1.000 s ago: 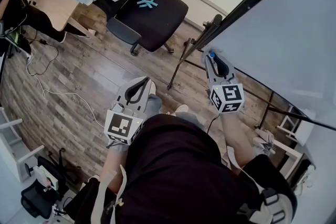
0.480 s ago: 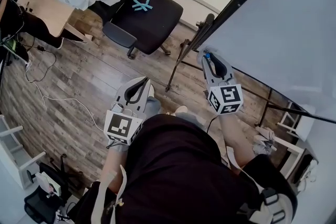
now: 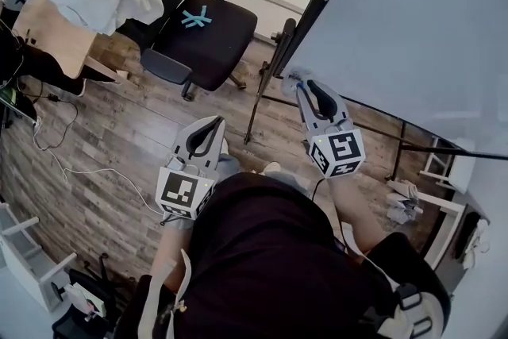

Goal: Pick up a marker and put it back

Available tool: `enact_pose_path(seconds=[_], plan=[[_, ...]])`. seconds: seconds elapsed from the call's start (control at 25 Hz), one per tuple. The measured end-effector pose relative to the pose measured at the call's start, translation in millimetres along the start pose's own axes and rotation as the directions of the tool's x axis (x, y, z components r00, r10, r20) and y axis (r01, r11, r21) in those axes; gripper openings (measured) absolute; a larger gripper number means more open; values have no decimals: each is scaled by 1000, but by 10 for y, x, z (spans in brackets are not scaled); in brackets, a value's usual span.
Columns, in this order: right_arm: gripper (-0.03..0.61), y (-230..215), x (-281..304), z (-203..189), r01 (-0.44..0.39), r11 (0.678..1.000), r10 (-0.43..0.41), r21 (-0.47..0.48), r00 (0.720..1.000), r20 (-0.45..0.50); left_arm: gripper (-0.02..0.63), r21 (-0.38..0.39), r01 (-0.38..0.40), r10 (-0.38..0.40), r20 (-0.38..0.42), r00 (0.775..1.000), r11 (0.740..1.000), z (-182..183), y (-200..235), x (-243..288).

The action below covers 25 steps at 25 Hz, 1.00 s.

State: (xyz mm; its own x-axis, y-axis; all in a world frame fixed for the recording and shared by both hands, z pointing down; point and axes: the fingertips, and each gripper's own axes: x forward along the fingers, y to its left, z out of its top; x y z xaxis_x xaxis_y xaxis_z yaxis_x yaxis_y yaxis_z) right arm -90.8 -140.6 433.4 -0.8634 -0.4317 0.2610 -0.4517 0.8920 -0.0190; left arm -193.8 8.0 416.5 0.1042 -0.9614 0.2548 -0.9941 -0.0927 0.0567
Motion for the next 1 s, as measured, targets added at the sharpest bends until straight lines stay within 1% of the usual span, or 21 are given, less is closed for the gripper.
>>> enact_pose_path(seconds=[0.24, 0.52, 0.72, 1.0], plan=[[81, -110, -209, 91, 54, 998, -55, 12, 998, 30, 8, 27, 70, -70, 13, 997, 997, 85, -127, 176], [81, -282, -533, 180, 137, 990, -139, 37, 989, 58, 8, 53, 162, -163, 15, 986, 985, 198, -314, 400], [81, -430, -765, 173, 205, 977, -208, 53, 976, 61, 8, 70, 236, -238, 17, 971, 969, 251, -473, 605], [81, -613, -1083, 102, 301, 950, -306, 80, 951, 50, 8, 97, 346, -349, 15, 937, 933, 339, -740, 867]])
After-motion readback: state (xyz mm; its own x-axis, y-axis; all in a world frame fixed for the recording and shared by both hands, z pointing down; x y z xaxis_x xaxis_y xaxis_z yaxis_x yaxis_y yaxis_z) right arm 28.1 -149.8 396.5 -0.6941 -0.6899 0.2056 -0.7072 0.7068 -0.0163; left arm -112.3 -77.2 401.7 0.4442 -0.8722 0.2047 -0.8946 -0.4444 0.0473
